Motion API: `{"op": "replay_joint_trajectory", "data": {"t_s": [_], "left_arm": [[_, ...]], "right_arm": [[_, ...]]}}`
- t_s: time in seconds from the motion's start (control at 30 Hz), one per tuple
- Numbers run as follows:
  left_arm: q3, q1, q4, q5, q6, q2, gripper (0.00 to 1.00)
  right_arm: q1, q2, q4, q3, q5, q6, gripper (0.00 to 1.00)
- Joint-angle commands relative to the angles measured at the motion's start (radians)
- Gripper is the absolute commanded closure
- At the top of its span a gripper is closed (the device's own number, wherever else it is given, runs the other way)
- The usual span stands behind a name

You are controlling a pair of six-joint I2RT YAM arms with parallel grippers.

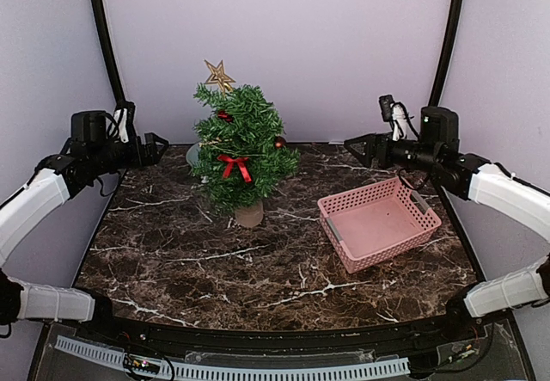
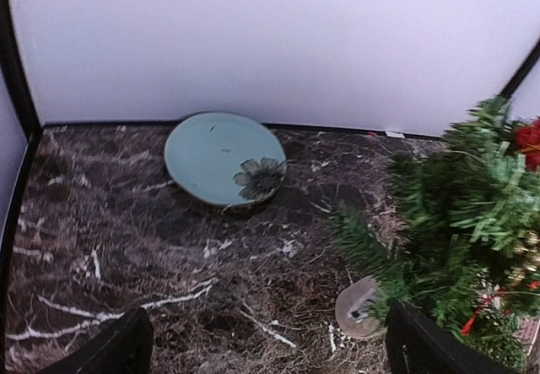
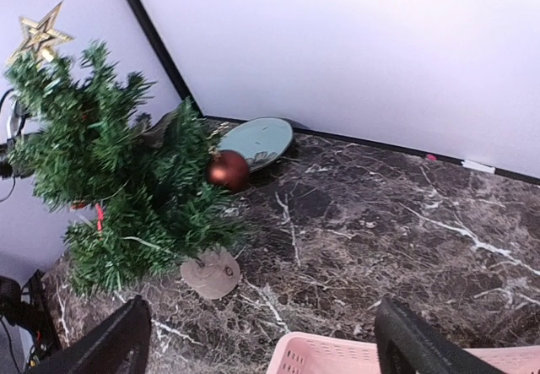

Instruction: Decorate the small christmas tree

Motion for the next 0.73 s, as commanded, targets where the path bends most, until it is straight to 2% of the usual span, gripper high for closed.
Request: {"op": "replay_joint_trajectory", "data": {"t_s": [0.0, 0.17, 0.47, 0.7], "left_arm": [[-0.051, 0.086, -0.006, 0.011, -0.185, 0.032, 0.01], [-0.115, 0.101, -0.071, -0.102, -0.268, 0.081, 0.01], [-0.208, 0.101, -0.023, -0.094, -0.303, 0.054, 0.01], [-0.204, 0.099, -0.025, -0.113, -0.309, 0.022, 0.01]], "right_arm": [[-0.079, 0.005, 0.101, -0.020, 0.034, 0.081, 0.02], [-0.146, -0.011, 0.142, -0.126, 0.046, 0.122, 0.02], [-0.155, -0.038, 0.222, -0.306, 0.038, 0.150, 0.02], [-0.155, -0.054, 0.243, -0.305, 0.038, 0.152, 0.02]]}}
